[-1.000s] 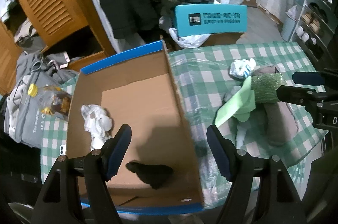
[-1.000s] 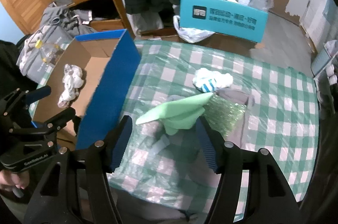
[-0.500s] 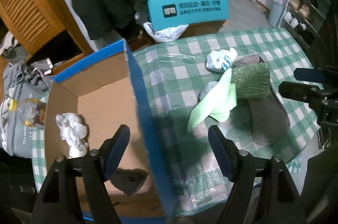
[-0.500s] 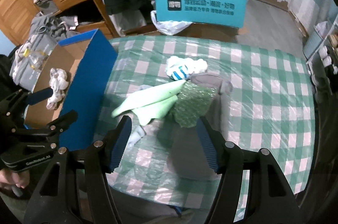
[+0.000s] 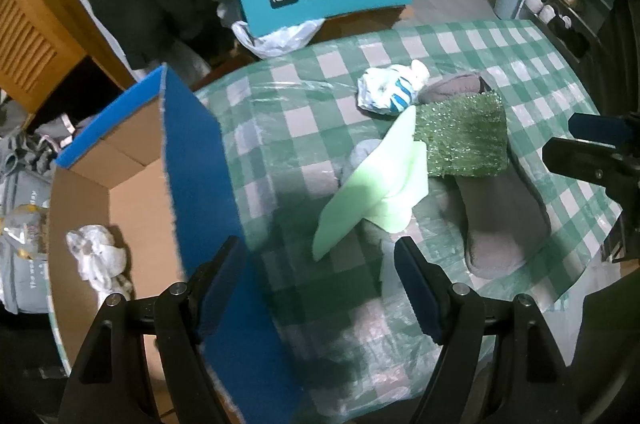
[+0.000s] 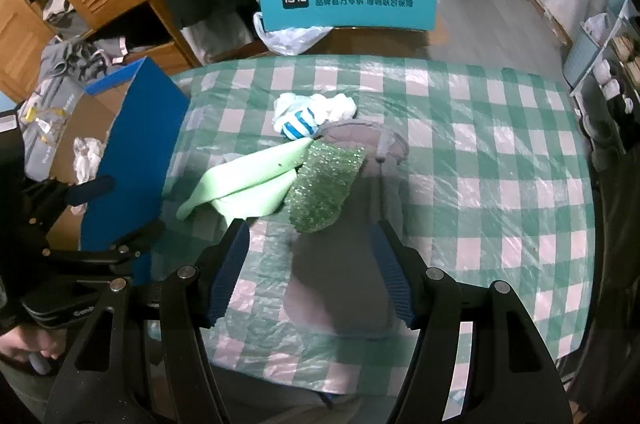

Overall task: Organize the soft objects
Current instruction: 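Move both open tools back from the box to the pile, then close the right tool on the glittery green pad while left approaches the foam strip, then lift the green pad with the right tool while left lifts the foam strip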

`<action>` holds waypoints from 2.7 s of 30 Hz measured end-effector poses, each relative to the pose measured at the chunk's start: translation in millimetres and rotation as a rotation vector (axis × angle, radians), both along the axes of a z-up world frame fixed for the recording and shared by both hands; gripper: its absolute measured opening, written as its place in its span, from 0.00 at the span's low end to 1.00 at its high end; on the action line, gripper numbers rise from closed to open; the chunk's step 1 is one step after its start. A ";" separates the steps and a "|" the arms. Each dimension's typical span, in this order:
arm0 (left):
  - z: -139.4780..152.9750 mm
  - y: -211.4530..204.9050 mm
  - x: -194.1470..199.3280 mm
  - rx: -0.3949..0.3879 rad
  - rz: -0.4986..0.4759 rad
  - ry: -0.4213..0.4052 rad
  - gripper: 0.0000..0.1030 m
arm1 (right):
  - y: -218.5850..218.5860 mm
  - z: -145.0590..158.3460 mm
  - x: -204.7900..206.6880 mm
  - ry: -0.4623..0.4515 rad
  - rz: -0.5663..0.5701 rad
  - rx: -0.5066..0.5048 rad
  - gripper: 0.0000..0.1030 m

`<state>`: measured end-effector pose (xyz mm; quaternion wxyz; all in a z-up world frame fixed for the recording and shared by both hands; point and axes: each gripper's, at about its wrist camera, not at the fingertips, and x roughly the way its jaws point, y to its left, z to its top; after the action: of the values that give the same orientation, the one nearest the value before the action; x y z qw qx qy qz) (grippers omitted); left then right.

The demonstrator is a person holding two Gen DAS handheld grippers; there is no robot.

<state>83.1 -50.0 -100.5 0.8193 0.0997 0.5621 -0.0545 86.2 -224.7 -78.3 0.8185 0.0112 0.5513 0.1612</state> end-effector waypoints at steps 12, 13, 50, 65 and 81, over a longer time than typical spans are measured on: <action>-25.9 -4.1 20.5 -0.046 0.011 0.070 0.76 | -6.0 -27.2 21.0 0.061 -0.028 -0.016 0.63; -28.0 -5.0 21.9 -0.039 0.009 0.070 0.76 | -6.1 -29.1 22.8 0.065 -0.028 -0.016 0.63; -44.8 3.7 40.7 -0.163 0.022 0.113 0.09 | 25.7 -66.8 57.5 0.117 0.029 -0.027 0.13; -9.8 5.5 29.1 -0.194 0.016 0.010 0.04 | 26.8 -34.6 46.5 0.033 0.036 -0.016 0.06; 26.3 4.3 7.4 -0.215 0.010 -0.085 0.04 | 26.5 0.7 22.9 -0.049 0.052 -0.005 0.06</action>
<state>90.5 -45.7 -74.3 0.8487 0.0108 0.5181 -0.1061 109.0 -198.2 -77.6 0.8274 -0.0092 0.5314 0.1815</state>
